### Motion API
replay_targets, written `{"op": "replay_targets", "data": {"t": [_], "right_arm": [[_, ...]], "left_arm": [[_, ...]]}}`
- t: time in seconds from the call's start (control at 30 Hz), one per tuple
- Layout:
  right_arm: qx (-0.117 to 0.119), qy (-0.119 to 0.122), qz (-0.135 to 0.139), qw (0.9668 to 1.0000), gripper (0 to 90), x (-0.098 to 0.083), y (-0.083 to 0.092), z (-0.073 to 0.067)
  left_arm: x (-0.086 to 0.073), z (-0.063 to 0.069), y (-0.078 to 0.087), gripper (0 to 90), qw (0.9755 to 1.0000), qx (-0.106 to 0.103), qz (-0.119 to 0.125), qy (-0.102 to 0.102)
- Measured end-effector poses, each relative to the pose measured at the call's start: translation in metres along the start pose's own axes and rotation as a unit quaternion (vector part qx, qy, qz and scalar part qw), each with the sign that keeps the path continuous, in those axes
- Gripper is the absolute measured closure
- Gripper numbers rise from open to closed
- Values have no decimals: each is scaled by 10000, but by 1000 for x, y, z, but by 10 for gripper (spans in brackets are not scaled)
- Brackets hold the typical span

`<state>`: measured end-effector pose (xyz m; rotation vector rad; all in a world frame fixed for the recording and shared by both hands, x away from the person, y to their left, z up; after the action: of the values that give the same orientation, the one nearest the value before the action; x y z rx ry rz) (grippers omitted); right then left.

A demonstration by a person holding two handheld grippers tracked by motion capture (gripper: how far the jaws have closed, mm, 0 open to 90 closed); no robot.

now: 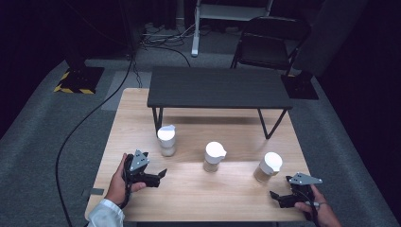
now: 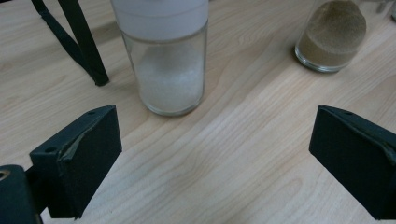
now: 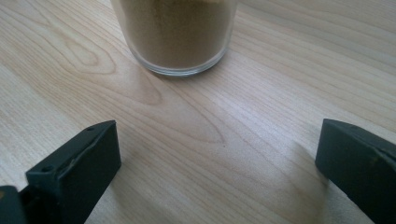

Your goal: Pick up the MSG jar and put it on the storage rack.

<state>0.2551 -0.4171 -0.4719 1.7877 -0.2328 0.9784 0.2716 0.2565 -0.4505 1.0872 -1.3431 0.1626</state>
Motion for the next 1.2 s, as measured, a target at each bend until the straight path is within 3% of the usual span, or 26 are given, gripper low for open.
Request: {"op": "replay_targets", "data": {"t": [1.2], "right_arm": [[0, 1, 1, 10000, 0, 0, 0, 0]], "left_arm": [[26, -16, -31, 20, 9998, -65, 180, 86]]}}
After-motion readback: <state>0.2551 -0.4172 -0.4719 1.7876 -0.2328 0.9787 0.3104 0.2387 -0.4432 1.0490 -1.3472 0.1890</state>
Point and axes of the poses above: each handheld gripper's, and its own axes: y roughly backward along the jaws, x roughly out of its top, z roughly to its right, the point moved 3 cm from there along -y, roughly forward along the jaws, and after that the axes turned 11 degrees about -y, right-handed, at the moved point
